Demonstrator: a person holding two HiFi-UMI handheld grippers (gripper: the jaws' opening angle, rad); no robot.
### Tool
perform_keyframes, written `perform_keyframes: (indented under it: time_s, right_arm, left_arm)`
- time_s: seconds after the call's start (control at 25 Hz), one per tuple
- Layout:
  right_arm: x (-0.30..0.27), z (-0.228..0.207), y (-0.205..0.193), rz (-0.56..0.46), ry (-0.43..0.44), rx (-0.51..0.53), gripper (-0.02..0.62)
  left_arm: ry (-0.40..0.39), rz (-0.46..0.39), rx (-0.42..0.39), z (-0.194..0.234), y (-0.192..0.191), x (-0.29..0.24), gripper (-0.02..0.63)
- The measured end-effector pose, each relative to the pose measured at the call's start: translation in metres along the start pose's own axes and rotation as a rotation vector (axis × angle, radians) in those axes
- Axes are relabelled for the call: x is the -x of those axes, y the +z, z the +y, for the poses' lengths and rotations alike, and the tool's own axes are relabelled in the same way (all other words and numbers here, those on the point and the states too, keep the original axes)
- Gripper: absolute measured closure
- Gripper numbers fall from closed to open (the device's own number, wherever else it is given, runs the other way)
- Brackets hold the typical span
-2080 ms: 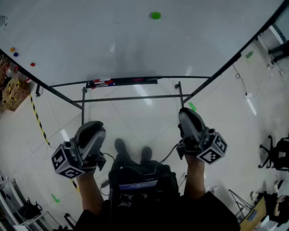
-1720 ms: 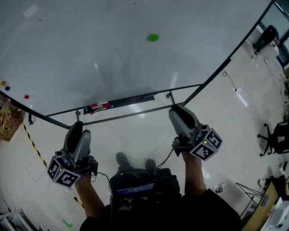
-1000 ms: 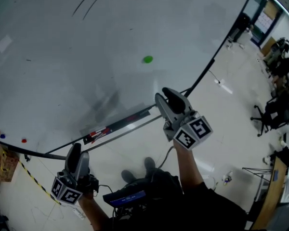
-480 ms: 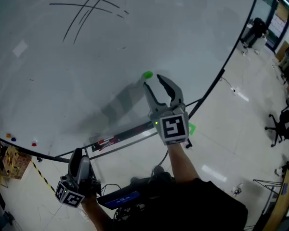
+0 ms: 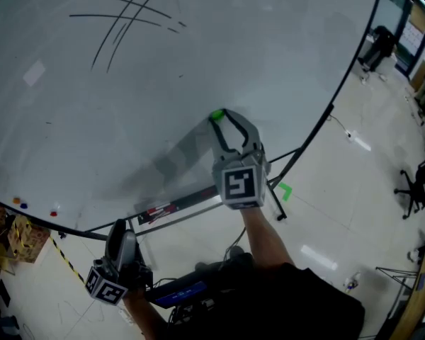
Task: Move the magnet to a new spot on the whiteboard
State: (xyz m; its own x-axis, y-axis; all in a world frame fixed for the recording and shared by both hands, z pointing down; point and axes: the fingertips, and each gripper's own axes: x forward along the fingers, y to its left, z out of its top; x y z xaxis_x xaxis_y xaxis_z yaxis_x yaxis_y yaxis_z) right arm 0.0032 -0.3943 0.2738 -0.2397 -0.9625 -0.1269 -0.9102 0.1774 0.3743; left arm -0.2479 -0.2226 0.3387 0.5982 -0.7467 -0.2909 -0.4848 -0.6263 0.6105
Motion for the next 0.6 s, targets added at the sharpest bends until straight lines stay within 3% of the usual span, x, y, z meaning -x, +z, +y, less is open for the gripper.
perform_keyframes:
  time_s: [0.36, 0.48, 0.6]
  right_arm:
    - [0.019, 0.001, 0.006, -0.048, 0.098, -0.126, 0.448]
    - [0.042, 0.004, 0.011, -0.075, 0.191, -0.231, 0.448]
    - [0.075, 0.009, 0.009, -0.091, 0.336, -0.344, 0.448]
  left_arm:
    - [-0.019, -0.011, 0.061, -0.005, -0.003, 0.000, 0.394]
    - [-0.055, -0.008, 0.089, -0.013, -0.006, -0.007, 0.394]
    - [-0.109, -0.016, 0.100, -0.021, -0.006, -0.011, 0.394]
